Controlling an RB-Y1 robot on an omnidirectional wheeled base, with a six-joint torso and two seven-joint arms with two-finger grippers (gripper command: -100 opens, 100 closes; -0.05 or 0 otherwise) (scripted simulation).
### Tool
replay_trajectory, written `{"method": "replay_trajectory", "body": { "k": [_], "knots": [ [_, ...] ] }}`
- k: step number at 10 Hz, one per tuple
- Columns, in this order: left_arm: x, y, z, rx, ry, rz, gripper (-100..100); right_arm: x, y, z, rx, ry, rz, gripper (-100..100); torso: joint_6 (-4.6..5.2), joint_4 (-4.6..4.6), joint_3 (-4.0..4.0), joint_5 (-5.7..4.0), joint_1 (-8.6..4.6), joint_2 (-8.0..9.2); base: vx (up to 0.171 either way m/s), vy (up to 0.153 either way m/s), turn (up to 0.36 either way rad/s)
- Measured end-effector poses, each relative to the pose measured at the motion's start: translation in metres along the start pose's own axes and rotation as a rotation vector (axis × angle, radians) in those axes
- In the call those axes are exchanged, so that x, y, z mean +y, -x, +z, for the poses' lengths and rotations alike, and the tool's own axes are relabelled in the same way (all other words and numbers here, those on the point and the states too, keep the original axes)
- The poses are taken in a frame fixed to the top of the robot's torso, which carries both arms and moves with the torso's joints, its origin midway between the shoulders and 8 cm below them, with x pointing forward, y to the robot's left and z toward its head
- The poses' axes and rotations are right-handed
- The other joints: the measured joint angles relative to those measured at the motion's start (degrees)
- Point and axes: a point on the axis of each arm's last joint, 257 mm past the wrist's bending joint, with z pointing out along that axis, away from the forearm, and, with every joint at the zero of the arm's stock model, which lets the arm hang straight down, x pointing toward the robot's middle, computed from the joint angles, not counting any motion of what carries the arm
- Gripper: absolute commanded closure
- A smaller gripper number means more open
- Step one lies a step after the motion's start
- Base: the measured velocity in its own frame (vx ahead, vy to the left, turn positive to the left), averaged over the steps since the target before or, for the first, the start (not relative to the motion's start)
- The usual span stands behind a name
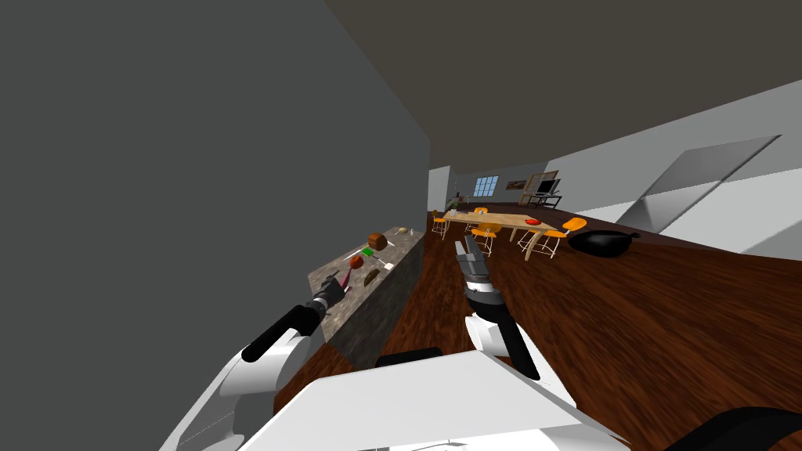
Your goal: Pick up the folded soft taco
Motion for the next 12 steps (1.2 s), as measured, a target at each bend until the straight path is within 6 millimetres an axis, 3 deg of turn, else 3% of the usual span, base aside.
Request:
{"method": "replay_trajectory", "body": {
  "k": [12],
  "knots": [
    [0.05, 0.052, -0.006, -0.176, 0.26, -0.095, -100, 0.0, 0.0, 0.0, 0.0, 0.0, 0.0, 0, 0.0, -0.01, -0.01, -0.01, -0.02, -0.02, 0.034, -0.028, -0.006]
  ]
}}
